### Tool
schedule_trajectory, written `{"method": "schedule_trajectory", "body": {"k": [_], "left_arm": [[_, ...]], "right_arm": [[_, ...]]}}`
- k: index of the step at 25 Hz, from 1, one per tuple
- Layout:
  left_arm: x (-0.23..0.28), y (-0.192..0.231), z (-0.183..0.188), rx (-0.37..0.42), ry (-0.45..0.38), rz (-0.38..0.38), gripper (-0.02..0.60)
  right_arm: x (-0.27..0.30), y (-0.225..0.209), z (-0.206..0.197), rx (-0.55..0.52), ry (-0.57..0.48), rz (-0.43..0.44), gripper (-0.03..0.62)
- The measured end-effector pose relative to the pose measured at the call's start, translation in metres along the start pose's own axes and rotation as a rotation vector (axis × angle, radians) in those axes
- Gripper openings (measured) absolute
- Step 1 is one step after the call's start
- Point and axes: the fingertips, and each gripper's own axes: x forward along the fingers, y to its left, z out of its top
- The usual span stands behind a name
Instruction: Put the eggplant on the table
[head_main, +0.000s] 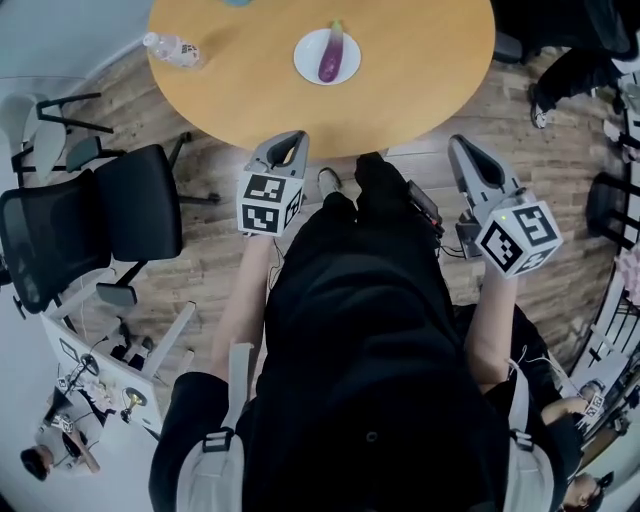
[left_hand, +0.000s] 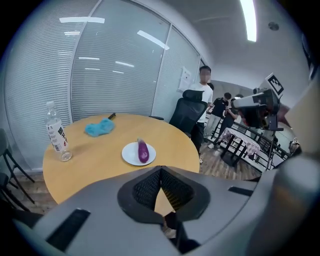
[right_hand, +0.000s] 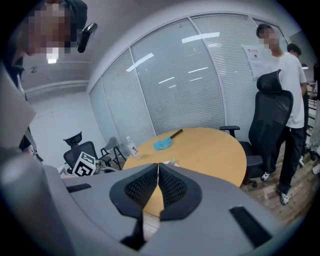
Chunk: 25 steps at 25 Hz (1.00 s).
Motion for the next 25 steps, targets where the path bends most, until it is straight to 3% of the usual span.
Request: {"method": "schedule_trajectory", "body": {"k": [4, 8, 13, 25], "left_arm": [[-0.019, -0.01, 0.006, -0.006, -0.046, -0.006, 0.012], [-0.035, -0.022, 0.013, -0.064, -0.082, -0.015, 0.012], [-0.039, -0.06, 0.033, -0.102, -0.123, -0.044, 0.012], [-0.029, -0.184, 0.044, -0.13, -0.146, -0.139, 0.012]], "right_arm": [[0.004, 0.007, -0.002, -0.024, -0.001, 0.047, 0.017], [0.012, 0.015, 0.007, -0.067, 0.003, 0.126, 0.017], [-0.006, 0.014, 0.013, -0.138, 0.029, 0.177, 0.017], [-0.098, -0.042, -0.039, -0.036, 0.061, 0.2, 0.017]]}}
